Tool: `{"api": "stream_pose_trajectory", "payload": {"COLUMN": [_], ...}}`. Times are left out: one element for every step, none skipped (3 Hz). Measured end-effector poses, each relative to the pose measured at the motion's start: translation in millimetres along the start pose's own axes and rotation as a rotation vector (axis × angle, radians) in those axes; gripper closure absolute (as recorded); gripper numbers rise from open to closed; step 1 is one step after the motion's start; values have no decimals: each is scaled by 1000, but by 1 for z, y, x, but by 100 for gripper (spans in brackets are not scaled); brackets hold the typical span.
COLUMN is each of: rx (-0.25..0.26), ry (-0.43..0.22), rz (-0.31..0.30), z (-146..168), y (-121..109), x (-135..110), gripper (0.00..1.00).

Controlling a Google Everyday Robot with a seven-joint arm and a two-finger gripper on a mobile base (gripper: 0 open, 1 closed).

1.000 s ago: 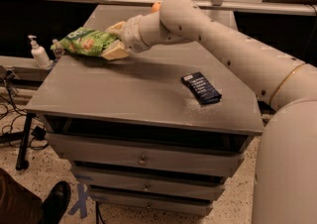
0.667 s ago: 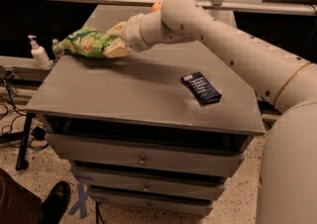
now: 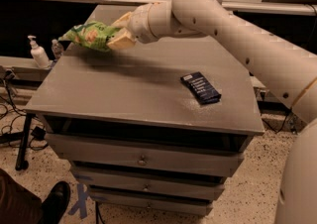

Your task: Pick green rice chip bag

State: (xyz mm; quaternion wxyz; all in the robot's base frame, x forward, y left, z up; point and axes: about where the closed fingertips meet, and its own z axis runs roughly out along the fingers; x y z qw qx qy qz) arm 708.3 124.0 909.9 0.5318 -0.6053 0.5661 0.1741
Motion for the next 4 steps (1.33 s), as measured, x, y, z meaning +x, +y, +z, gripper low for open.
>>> {"api": "stream_pose_trajectory", "payload": {"rx": [57,103,136,142], "ry": [-47,-95,-139,-147], "rz": [18,38,68,69], "z": [-24,-52,-83,-87], "y": [-15,-31,-52,-56], "x": [-10,-9,2,0], "gripper": [100,100,100,100]}}
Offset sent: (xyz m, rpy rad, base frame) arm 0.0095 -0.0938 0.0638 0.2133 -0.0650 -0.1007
